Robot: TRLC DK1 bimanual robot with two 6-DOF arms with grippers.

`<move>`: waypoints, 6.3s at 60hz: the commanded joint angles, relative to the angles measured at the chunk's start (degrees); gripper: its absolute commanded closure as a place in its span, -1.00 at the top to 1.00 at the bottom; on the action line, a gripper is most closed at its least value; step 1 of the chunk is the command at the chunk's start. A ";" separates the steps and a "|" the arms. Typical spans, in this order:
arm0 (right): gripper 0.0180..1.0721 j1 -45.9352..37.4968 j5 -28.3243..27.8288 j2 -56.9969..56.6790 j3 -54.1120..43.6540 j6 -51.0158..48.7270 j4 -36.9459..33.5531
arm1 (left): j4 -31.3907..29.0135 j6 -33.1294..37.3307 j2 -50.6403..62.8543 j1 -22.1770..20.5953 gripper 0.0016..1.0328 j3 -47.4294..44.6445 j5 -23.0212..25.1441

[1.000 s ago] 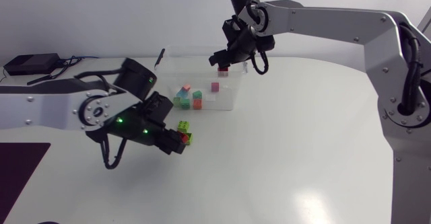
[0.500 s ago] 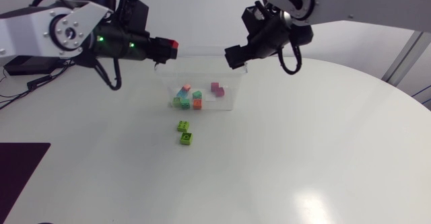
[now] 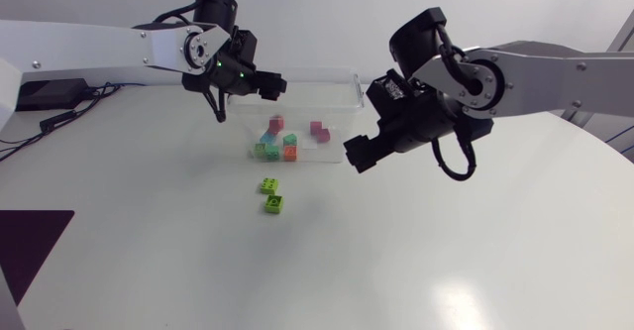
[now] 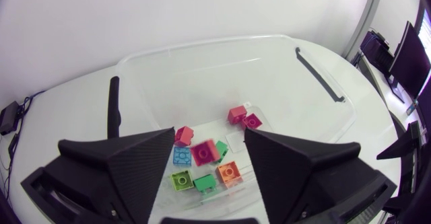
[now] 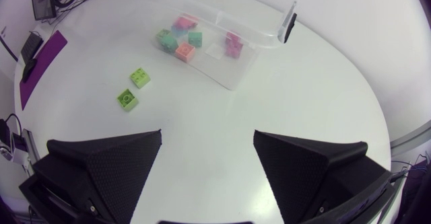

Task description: Place the duplo bricks in the container

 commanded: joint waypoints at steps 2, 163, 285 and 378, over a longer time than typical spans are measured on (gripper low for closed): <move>0.88 0.27 -0.02 -2.26 -1.32 -1.29 0.56 | 0.05 -1.11 -3.32 -0.65 0.87 0.29 -0.19; 0.88 -0.96 -1.95 -13.51 -15.83 -1.38 2.32 | -17.79 -8.40 5.56 -4.52 -0.55 19.01 -8.27; 0.88 -7.47 -3.53 -28.54 -20.48 -4.45 -3.04 | -5.40 -8.14 5.12 -8.12 -0.56 -17.37 -9.59; 0.90 -10.02 3.50 -42.52 -23.03 -5.60 -6.99 | -12.78 -2.43 -11.67 -1.36 0.91 6.09 -9.94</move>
